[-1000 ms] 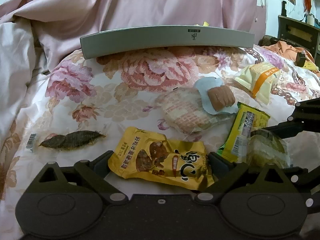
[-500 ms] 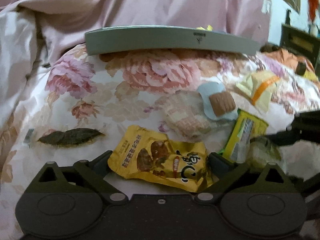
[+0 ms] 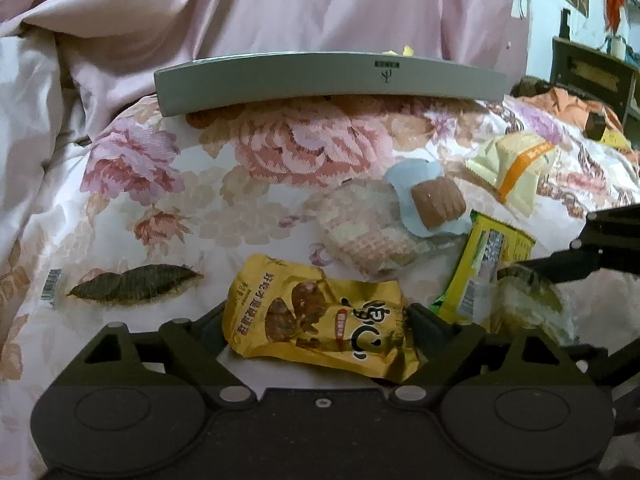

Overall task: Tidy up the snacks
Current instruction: 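Grasp the yellow snack bag with the left gripper while the right holds the cake, then carry the cake with the right gripper while the left carries the yellow bag to the tray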

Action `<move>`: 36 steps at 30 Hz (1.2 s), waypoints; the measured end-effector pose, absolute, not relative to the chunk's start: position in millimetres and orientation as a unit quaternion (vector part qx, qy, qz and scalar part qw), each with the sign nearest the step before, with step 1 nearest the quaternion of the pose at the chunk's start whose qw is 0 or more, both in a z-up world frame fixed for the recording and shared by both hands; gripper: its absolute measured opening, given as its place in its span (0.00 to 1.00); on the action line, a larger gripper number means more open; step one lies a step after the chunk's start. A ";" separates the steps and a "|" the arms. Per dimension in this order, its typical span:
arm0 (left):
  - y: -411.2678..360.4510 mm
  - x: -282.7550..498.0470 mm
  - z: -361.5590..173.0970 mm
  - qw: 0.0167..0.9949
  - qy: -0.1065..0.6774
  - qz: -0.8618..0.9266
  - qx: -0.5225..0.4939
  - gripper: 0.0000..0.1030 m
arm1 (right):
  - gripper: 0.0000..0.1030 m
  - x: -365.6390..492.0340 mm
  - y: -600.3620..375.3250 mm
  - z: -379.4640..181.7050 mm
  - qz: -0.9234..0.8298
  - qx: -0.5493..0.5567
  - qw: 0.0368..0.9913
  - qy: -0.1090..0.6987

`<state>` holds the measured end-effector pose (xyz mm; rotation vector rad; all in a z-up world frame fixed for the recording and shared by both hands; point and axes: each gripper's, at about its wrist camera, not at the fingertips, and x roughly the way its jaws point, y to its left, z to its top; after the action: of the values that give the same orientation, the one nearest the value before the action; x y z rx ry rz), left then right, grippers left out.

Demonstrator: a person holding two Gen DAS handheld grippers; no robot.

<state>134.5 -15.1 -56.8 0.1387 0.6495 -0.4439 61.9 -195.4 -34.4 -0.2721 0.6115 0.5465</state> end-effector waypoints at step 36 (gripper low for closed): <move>33.7 146.1 -37.7 0.887 0.295 -0.250 -0.252 0.79 | 0.54 62.7 -198.4 -26.3 0.220 -0.160 0.927 0.258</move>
<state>146.1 33.7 -37.7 -0.5247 0.6144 -0.5207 62.7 -198.4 -26.3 -0.3284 0.5289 0.4502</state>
